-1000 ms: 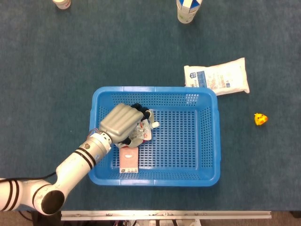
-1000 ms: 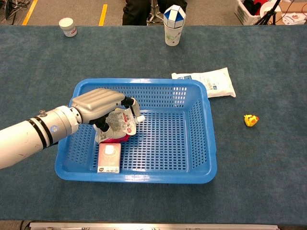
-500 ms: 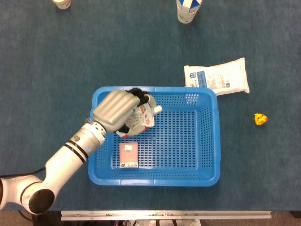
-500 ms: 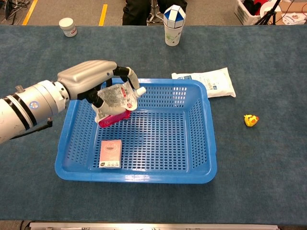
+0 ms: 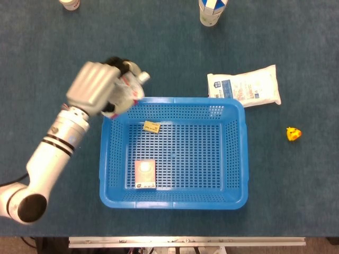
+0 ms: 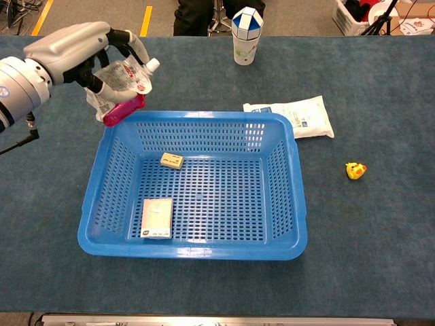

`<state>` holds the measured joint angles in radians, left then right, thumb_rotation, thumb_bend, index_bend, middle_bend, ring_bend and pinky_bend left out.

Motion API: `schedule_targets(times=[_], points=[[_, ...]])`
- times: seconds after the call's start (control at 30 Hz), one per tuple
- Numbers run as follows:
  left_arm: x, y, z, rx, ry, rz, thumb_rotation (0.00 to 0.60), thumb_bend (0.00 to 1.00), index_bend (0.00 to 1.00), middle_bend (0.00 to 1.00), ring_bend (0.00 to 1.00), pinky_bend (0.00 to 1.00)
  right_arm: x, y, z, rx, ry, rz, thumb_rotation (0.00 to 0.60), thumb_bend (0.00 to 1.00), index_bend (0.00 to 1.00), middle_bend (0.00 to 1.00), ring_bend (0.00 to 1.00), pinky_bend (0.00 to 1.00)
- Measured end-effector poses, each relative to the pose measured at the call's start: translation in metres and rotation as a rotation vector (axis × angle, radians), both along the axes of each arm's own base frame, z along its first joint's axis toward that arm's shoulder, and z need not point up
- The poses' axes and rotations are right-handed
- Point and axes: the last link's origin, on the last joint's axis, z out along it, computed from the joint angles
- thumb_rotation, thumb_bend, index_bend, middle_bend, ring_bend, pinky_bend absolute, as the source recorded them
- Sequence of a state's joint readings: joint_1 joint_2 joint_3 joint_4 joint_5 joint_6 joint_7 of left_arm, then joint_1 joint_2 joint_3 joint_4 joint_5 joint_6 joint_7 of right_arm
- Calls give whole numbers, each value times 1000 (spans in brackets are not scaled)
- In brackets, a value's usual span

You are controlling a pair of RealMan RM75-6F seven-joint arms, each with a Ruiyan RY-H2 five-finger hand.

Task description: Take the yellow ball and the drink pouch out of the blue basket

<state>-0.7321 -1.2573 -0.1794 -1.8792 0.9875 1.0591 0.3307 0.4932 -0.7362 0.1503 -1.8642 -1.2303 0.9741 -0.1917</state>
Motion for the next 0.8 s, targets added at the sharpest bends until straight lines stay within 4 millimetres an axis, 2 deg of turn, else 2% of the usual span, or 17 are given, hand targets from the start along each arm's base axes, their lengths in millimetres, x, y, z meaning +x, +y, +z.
schedule_targets(times=[0.2,0.27,0.33,0.4,0.5,0.67,0.8], points=[[-30,21,4,63,124,69,600,269,301,270,205,550,1,0,-1,1,4,-2,600,216,63,278,158,373],[-38,24,2,43,136,114,600,269,251,214,150,490,1,0,-2,0,3,-3,600,217,63,278,159,373],[-46,27,-1,12,145,158,600,269,162,138,71,382,1,0,-3,0,2,-6,600,217,63,278,159,373],[-52,28,-4,-19,147,193,600,269,106,103,35,300,0,0,-3,0,4,-9,600,217,63,278,159,373],[-60,32,-6,-47,159,231,600,269,67,78,14,238,-2,0,-4,-3,4,-16,600,217,63,278,159,373],[-66,37,-6,-43,159,245,600,269,62,74,12,215,-5,1,-2,-18,7,-30,600,218,63,278,159,373],[-67,34,0,-28,150,241,600,269,81,90,18,217,-8,5,3,-47,18,-34,600,218,63,278,159,373]])
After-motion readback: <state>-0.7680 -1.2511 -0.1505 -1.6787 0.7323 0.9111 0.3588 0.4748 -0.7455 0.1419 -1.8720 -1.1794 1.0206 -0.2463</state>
